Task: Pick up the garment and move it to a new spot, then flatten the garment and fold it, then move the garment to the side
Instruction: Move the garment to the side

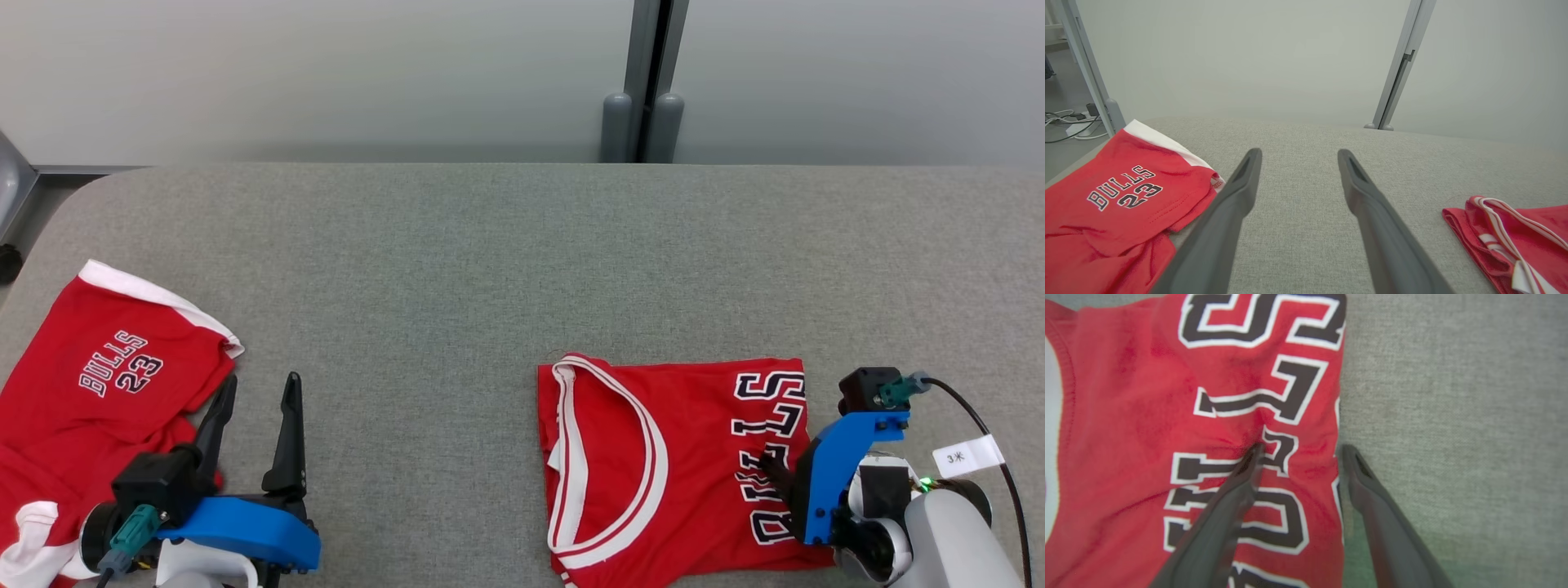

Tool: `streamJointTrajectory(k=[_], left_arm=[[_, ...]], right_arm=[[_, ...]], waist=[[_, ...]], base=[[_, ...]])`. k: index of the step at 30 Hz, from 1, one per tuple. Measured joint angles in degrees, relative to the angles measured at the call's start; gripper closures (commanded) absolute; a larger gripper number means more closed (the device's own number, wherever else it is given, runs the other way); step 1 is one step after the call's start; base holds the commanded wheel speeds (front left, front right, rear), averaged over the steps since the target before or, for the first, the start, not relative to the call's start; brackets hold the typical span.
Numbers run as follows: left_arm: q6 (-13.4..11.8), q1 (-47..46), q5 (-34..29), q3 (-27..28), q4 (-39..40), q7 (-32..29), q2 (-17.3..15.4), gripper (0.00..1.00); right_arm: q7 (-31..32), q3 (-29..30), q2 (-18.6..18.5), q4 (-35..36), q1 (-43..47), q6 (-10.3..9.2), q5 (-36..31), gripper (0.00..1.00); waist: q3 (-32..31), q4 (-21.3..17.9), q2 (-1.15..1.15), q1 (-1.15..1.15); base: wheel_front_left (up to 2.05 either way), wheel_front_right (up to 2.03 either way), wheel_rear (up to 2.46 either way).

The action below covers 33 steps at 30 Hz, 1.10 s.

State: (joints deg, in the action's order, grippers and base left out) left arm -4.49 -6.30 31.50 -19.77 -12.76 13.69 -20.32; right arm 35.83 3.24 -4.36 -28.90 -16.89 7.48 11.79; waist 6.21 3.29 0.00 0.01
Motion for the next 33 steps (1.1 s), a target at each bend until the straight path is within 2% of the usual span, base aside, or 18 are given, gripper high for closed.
streamJointTrajectory(k=[2,3,5,12,21,28,30,33], left_arm=[[0.08,-0.10,0.00,-0.09,-0.16,0.01,0.00,0.00],[0.09,-0.18,0.00,-0.11,-0.22,0.02,0.02,0.00],[0.15,-0.48,0.00,-0.13,-0.24,0.07,0.03,0.00],[0.42,-1.48,0.13,0.43,0.55,0.55,0.19,0.00],[1.35,-4.75,-0.36,1.96,2.37,1.03,-0.23,0.00],[1.88,-8.11,-1.93,1.80,4.02,1.10,-0.98,0.00],[2.01,-8.92,-2.33,1.57,4.30,0.99,-1.26,0.00],[2.11,-10.19,-2.63,1.20,4.69,0.34,-1.86,0.00]], right_arm=[[0.97,-0.35,-0.20,-1.36,-0.68,-0.01,0.38,0.00],[1.18,-0.71,-0.48,-1.81,-0.95,-0.01,0.46,0.12],[1.72,-2.48,-1.22,-2.34,-1.71,-0.08,0.86,1.00],[-1.47,-13.21,-6.76,-0.05,-5.39,0.10,2.20,1.00],[-4.46,-23.29,-20.42,5.86,-18.95,0.03,2.91,1.00],[-9.27,-22.23,-29.11,4.86,-24.09,0.02,1.49,1.00],[-11.84,-20.75,-30.72,3.48,-24.77,0.01,0.82,1.00],[-16.22,-18.14,-31.26,0.55,-25.47,0.03,-0.11,1.00]], waist=[[0.32,0.28,0.00,0.00],[0.49,0.32,0.00,-0.01],[0.88,0.22,0.00,-0.02],[3.17,-2.37,0.00,0.00],[8.07,-10.10,0.00,0.01],[12.37,-16.54,0.00,0.00],[13.73,-17.98,0.00,0.01],[15.57,-19.58,0.00,0.00]], base=[[0.00,0.00,0.00],[0.00,0.00,0.00],[0.00,0.00,0.00],[0.00,0.00,0.00],[0.00,0.00,0.00],[0.00,0.00,0.00],[0.00,0.00,0.00],[0.00,0.00,0.00]])
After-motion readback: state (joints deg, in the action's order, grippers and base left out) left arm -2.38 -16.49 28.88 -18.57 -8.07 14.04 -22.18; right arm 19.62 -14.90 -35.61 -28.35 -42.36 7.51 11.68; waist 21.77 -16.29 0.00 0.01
